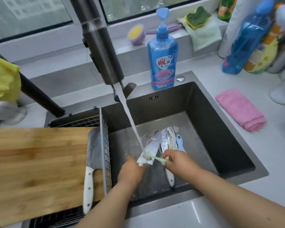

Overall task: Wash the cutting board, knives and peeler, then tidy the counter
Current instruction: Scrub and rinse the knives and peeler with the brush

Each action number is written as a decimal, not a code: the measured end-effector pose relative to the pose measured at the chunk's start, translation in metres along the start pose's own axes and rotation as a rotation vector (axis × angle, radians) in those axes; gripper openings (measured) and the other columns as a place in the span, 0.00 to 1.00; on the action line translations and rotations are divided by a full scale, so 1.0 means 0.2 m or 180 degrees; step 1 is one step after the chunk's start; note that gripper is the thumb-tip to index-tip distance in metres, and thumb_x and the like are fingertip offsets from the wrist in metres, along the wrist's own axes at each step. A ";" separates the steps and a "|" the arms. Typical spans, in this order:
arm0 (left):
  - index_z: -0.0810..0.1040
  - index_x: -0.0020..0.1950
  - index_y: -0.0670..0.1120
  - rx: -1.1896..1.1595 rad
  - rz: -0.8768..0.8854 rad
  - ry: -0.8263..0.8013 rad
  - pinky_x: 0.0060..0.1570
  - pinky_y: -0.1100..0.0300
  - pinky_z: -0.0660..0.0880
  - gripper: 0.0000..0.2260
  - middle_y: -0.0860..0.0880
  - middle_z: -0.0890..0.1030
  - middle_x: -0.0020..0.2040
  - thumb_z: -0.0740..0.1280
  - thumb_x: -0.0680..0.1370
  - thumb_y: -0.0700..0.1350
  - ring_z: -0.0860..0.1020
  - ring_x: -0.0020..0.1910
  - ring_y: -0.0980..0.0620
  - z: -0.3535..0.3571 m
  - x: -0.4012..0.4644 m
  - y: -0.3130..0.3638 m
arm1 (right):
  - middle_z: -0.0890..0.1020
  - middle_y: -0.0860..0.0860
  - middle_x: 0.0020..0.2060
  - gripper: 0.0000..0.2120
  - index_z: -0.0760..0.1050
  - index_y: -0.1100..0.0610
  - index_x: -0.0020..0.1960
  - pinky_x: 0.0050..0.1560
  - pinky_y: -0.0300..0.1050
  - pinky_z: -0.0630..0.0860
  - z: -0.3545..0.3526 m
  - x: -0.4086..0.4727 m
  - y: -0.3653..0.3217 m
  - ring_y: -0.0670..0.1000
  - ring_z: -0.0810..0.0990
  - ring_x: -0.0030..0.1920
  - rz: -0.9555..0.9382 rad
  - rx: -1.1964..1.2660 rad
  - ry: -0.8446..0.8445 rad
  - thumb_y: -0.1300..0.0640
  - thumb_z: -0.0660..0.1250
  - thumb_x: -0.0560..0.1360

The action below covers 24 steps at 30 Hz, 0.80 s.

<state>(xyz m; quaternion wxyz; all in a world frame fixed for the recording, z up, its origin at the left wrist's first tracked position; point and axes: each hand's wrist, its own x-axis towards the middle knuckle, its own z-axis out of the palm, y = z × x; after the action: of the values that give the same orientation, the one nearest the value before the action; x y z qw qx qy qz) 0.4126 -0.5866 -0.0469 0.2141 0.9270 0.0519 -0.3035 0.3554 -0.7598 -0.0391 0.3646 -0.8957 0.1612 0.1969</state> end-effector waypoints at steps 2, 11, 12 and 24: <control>0.67 0.58 0.44 0.0056 0.0129 0.0064 0.41 0.58 0.71 0.20 0.45 0.78 0.53 0.68 0.75 0.56 0.76 0.46 0.45 -0.02 -0.05 -0.02 | 0.78 0.47 0.46 0.08 0.76 0.46 0.54 0.44 0.43 0.72 -0.02 0.00 0.00 0.53 0.78 0.47 0.0167 -0.0132 0.0272 0.53 0.63 0.76; 0.67 0.52 0.45 0.0131 0.0300 0.0143 0.39 0.57 0.70 0.12 0.45 0.79 0.52 0.66 0.76 0.50 0.78 0.45 0.44 -0.08 -0.15 -0.05 | 0.75 0.44 0.34 0.03 0.75 0.45 0.46 0.32 0.39 0.66 -0.02 -0.11 -0.09 0.47 0.75 0.37 -0.0019 -0.0128 0.0162 0.53 0.65 0.75; 0.67 0.52 0.45 0.0095 0.0312 0.0133 0.39 0.57 0.71 0.13 0.44 0.79 0.52 0.66 0.76 0.50 0.79 0.46 0.44 -0.08 -0.15 -0.04 | 0.77 0.45 0.37 0.04 0.76 0.46 0.48 0.34 0.40 0.66 -0.04 -0.09 -0.09 0.50 0.76 0.40 0.0075 -0.0152 0.0301 0.54 0.63 0.76; 0.71 0.52 0.43 -0.0054 0.0424 0.0068 0.38 0.56 0.71 0.14 0.42 0.80 0.51 0.68 0.74 0.50 0.80 0.48 0.41 -0.13 -0.15 0.00 | 0.81 0.52 0.42 0.06 0.77 0.51 0.50 0.35 0.43 0.66 -0.14 -0.06 -0.07 0.53 0.75 0.39 0.0313 -0.0240 0.0608 0.56 0.62 0.76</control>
<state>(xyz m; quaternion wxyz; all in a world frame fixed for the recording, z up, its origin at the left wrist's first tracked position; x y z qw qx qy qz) 0.4030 -0.5735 -0.0103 0.2411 0.9298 -0.0050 -0.2782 0.3571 -0.7685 -0.0067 0.3036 -0.9144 0.2315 0.1342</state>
